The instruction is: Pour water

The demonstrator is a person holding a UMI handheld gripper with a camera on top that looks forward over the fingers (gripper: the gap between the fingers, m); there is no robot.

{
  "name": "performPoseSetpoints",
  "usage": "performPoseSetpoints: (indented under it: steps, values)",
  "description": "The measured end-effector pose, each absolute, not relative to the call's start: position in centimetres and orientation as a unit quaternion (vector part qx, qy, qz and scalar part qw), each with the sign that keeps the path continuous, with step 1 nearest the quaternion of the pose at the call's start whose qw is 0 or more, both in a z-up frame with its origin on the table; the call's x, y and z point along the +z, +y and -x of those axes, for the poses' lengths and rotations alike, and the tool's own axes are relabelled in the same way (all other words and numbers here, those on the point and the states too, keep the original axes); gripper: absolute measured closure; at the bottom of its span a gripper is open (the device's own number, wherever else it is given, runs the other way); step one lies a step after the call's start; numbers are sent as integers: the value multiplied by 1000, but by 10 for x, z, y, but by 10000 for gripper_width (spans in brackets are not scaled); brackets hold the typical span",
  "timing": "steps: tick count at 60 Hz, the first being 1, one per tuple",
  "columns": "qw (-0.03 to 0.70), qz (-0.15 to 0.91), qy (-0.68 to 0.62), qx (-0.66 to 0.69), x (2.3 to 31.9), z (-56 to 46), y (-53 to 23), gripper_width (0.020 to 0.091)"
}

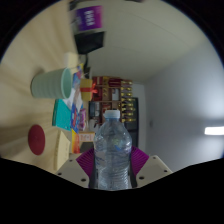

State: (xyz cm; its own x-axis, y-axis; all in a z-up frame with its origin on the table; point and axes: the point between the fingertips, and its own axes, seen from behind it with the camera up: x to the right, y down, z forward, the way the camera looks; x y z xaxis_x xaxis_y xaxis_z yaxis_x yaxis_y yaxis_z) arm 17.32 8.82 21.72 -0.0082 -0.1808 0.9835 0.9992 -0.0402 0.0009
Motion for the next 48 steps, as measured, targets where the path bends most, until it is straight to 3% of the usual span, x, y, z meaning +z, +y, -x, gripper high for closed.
performPoseSetpoints:
  steps: [14, 19, 35, 41, 48]
  values:
    - [357, 263, -576, -686, 230, -119, 107, 626]
    - [318, 239, -604, -691, 214, -106, 125, 635]
    - [288, 194, -621, -703, 223, -85, 127, 631]
    - [355, 247, -599, -674, 231, -85, 125, 626]
    - [564, 459, -456, -513, 245, -107, 128, 629]
